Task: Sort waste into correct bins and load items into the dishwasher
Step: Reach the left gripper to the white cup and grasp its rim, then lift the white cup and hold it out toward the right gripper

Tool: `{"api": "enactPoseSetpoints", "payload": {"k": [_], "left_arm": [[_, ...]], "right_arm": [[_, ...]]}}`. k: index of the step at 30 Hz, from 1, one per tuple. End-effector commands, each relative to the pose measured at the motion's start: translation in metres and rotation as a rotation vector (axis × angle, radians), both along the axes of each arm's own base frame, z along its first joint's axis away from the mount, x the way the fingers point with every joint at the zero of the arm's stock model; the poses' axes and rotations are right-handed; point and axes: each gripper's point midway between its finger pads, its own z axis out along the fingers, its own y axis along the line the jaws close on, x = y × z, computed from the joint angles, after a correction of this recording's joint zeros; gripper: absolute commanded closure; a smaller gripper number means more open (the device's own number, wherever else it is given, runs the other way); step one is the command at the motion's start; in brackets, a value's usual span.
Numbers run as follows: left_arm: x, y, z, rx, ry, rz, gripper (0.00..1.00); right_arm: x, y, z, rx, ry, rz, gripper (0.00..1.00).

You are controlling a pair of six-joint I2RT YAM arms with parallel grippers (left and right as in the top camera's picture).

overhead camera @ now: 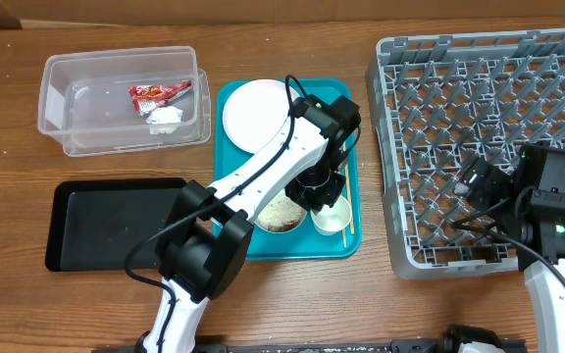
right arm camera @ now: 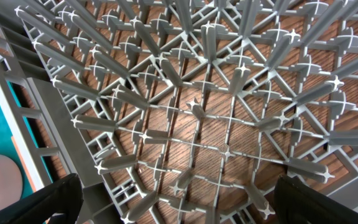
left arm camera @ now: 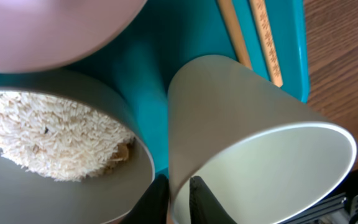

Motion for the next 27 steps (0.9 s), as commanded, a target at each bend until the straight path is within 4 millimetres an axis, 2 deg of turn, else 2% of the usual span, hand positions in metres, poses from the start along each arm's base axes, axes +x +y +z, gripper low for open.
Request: {"api": "enactPoseSetpoints", "payload": {"k": [1, 3, 8, 11, 15, 16, 20, 22, 25, 27], "left_arm": [[-0.002, -0.006, -0.007, -0.012, 0.014, 0.003, 0.90], [-0.001, -0.007, -0.007, -0.018, 0.006, 0.002, 0.96], [0.010, -0.002, -0.003, -0.020, -0.015, 0.023, 0.96], [0.022, 0.003, 0.010, -0.044, -0.036, 0.053, 0.96], [0.047, 0.015, 0.045, -0.106, -0.103, 0.099, 0.96], [0.062, 0.020, 0.067, -0.184, -0.144, 0.129, 0.96], [0.092, 0.016, 0.111, -0.462, -0.189, 0.169, 0.96], [0.101, 0.006, 0.134, -0.668, -0.180, 0.140, 0.96], [0.106, -0.004, 0.173, -0.981, -0.167, 0.052, 0.96], [0.108, -0.003, 0.187, -1.084, -0.164, 0.037, 0.96]], "right_arm": [[0.006, -0.002, 0.015, -0.002, -0.046, -0.008, 0.00], [0.006, -0.002, 0.015, -0.002, -0.046, -0.008, 0.00], [0.006, -0.002, 0.015, -0.002, -0.045, -0.008, 0.00], [0.006, -0.002, 0.015, -0.002, -0.045, -0.009, 0.00], [0.007, -0.002, 0.016, -0.002, -0.047, -0.009, 0.00], [0.008, -0.003, 0.017, -0.003, -0.055, -0.009, 0.00], [0.019, 0.002, 0.024, 0.021, -0.109, 0.009, 0.00], [0.030, 0.020, 0.032, 0.072, -0.164, 0.120, 0.00], [0.045, 0.069, 0.056, 0.174, -0.299, 0.446, 0.00], [0.045, 0.095, 0.070, 0.237, -0.373, 0.611, 0.00]]}}
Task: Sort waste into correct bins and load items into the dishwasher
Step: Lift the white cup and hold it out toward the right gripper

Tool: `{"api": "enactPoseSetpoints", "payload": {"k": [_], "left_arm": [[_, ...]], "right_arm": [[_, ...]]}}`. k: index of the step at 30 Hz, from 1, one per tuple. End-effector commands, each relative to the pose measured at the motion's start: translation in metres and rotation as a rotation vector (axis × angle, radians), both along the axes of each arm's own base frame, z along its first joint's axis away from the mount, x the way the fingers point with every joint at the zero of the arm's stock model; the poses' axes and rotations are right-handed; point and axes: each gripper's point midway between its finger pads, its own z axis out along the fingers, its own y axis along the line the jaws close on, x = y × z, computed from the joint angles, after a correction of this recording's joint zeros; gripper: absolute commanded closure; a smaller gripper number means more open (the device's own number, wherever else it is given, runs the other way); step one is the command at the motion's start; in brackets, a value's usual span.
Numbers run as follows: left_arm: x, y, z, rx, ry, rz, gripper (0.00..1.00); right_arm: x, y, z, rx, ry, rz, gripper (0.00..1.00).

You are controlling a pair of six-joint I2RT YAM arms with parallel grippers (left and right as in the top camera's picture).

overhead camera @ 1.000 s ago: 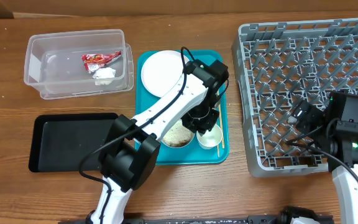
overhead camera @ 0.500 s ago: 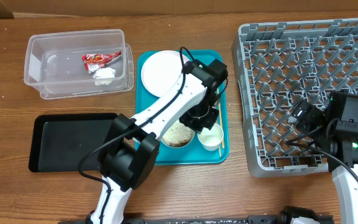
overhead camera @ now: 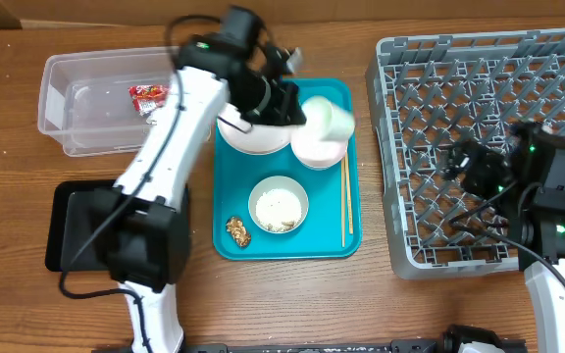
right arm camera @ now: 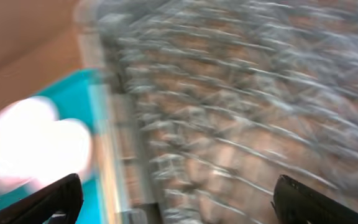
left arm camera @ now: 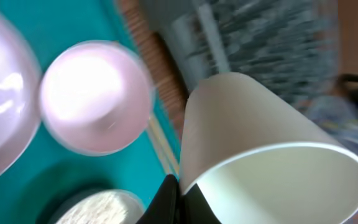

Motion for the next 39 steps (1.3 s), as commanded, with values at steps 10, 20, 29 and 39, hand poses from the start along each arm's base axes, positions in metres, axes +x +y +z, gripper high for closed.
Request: {"api": "enactPoseSetpoints", "payload": {"k": [10, 20, 29, 39], "left_arm": [[-0.034, -0.037, 0.100, -0.601, -0.105, -0.309, 0.96], [-0.050, -0.054, 0.108, -0.651, -0.083, -0.369, 0.96], [-0.069, -0.072, 0.115, -0.697, -0.063, -0.433, 0.96], [-0.077, -0.081, 0.115, -0.698, -0.054, -0.459, 0.96]], "right_arm": [[-0.028, 0.133, 0.096, 0.344, -0.482, 0.974, 0.00], [-0.035, 0.144, 0.117, 0.478, -0.628, 1.206, 0.00], [-0.020, 0.141, 0.108, 0.447, -0.617, 1.170, 0.00], [-0.008, 0.137, 0.111, 0.380, -0.647, 1.140, 0.00]]}}
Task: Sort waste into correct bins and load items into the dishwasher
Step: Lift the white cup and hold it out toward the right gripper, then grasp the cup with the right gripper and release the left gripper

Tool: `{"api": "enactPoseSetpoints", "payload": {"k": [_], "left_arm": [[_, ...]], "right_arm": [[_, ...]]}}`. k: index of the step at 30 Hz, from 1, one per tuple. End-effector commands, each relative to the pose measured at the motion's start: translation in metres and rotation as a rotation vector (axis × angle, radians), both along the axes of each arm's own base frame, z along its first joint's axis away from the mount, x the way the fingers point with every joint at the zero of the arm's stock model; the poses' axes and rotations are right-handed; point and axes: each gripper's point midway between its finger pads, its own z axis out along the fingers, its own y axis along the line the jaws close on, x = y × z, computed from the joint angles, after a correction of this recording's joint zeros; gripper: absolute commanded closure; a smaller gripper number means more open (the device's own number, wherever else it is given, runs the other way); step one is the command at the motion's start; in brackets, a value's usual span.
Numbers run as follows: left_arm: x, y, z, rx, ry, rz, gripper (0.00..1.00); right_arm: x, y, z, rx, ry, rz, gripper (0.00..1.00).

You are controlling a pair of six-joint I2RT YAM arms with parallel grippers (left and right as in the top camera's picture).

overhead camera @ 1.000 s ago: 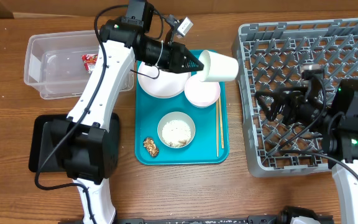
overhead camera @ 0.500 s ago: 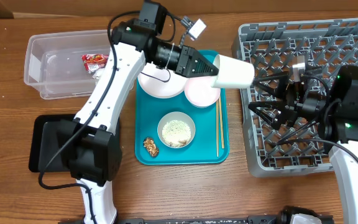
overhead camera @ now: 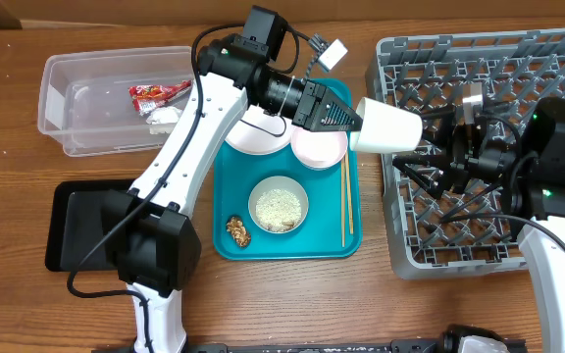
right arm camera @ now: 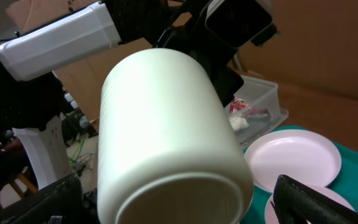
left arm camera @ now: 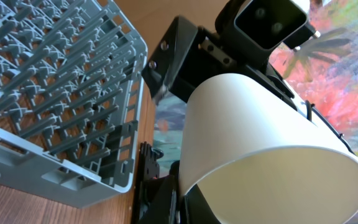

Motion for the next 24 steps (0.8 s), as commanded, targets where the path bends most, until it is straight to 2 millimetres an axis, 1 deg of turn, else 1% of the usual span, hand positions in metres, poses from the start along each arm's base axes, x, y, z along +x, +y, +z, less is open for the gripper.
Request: {"api": "enactPoseSetpoints", "payload": {"k": [1, 3, 6, 13, 15, 18, 20, 21, 24], "left_arm": [[-0.012, -0.005, 0.017, -0.055, -0.050, -0.040, 0.96], [-0.014, -0.007, 0.017, -0.055, -0.050, -0.046, 0.96], [-0.015, -0.009, 0.017, -0.056, -0.050, -0.049, 0.96], [-0.015, -0.009, 0.017, -0.057, -0.054, -0.050, 0.96], [-0.015, -0.009, 0.017, -0.058, -0.056, -0.050, 0.96], [-0.015, -0.009, 0.017, -0.059, -0.056, -0.050, 0.96], [-0.015, -0.009, 0.017, -0.058, -0.056, -0.050, 0.96], [-0.015, -0.009, 0.017, -0.058, -0.056, -0.050, 0.96], [-0.015, -0.009, 0.017, -0.058, -0.056, -0.050, 0.96]], "right_arm": [[0.008, -0.002, 0.015, -0.003, -0.030, -0.020, 0.00], [0.007, -0.001, 0.020, 0.005, -0.041, -0.006, 0.01], [0.000, 0.001, 0.026, 0.016, -0.074, 0.042, 0.04], [-0.002, 0.002, 0.026, 0.020, -0.068, 0.052, 0.07], [-0.004, 0.002, 0.026, 0.022, -0.068, 0.060, 0.10], [-0.004, 0.002, 0.026, 0.023, -0.067, 0.063, 0.18], [-0.004, 0.002, 0.026, 0.023, -0.067, 0.063, 0.19], [-0.004, 0.002, 0.026, 0.023, -0.067, 0.062, 0.23], [-0.004, 0.002, 0.026, 0.023, -0.067, 0.062, 0.24]]}}
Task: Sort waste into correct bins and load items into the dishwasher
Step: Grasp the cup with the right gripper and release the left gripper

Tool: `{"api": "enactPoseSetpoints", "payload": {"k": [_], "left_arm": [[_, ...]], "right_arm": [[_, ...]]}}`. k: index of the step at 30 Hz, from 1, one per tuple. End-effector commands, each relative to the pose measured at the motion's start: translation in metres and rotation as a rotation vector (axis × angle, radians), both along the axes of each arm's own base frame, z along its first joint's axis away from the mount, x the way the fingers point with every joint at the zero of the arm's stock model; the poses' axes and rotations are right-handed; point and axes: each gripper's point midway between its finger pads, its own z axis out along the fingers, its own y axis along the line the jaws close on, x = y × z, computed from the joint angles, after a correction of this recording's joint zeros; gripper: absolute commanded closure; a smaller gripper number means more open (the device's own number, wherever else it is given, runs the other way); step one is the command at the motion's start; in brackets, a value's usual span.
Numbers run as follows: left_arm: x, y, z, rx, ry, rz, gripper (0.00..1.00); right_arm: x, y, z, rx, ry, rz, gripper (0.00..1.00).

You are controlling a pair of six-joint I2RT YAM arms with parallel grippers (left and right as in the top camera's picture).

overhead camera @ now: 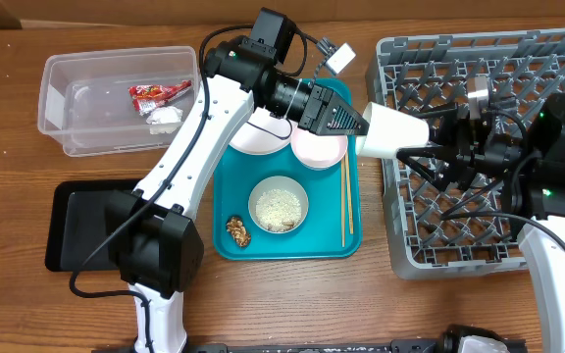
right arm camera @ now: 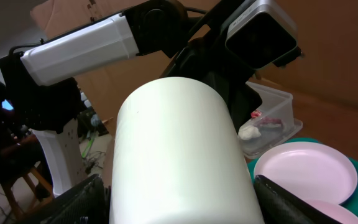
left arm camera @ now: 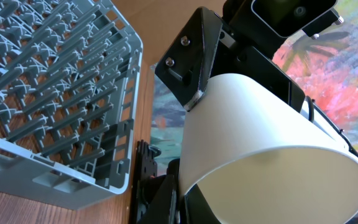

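A white paper cup (overhead camera: 395,132) hangs on its side in the air between the teal tray (overhead camera: 327,240) and the grey dish rack (overhead camera: 518,59). My left gripper (overhead camera: 356,123) is shut on its rim, one finger inside the mouth (left arm camera: 182,199). The cup's closed base points at my right gripper (overhead camera: 437,137), which stands open, its fingers close on either side of the cup (right arm camera: 179,162). The rack (left arm camera: 55,93) lies below and to the left in the left wrist view.
On the teal tray are a bowl of rice (overhead camera: 279,206), a pink plate (right arm camera: 309,174), a small pink bowl (overhead camera: 319,147), chopsticks (overhead camera: 344,196) and a food scrap (overhead camera: 236,229). A clear bin (overhead camera: 121,98) holds a red wrapper (overhead camera: 160,93). A black tray (overhead camera: 116,224) lies front left.
The cup and my right gripper have come closer together, so the cup's base now sits between the right fingers. Those fingers stand nearer each other than before. My left gripper still holds the rim.
My left gripper was shut on the cup's rim where it stood on the teal tray beside the rice bowl. Then it held the cup above the plates. Later the cup lay sideways in the air facing my raised right gripper, and now sits between its fingers.
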Motion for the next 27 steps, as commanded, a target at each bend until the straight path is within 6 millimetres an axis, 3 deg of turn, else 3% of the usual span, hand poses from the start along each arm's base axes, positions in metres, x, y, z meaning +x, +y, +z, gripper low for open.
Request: {"api": "enactPoseSetpoints", "payload": {"k": [1, 9, 20, 23, 27], "left_arm": [[-0.007, 0.000, 0.016, -0.052, -0.050, -0.023, 0.96], [0.008, 0.001, -0.011, 0.112, -0.081, 0.058, 0.91], [0.011, 0.001, -0.016, 0.137, -0.094, 0.070, 0.86], [0.011, 0.002, -0.016, 0.137, -0.094, 0.071, 0.81], [0.017, 0.004, -0.026, 0.204, -0.098, 0.106, 0.62]], "right_arm": [[-0.001, 0.000, 0.010, 0.000, -0.026, 0.015, 0.24], [0.008, -0.002, -0.005, -0.004, 0.098, -0.060, 0.32], [0.007, -0.002, -0.009, -0.001, 0.136, -0.064, 0.43], [0.011, -0.004, -0.013, -0.010, 0.154, -0.095, 0.48], [0.021, -0.010, -0.030, -0.041, 0.248, -0.190, 0.55]]}}
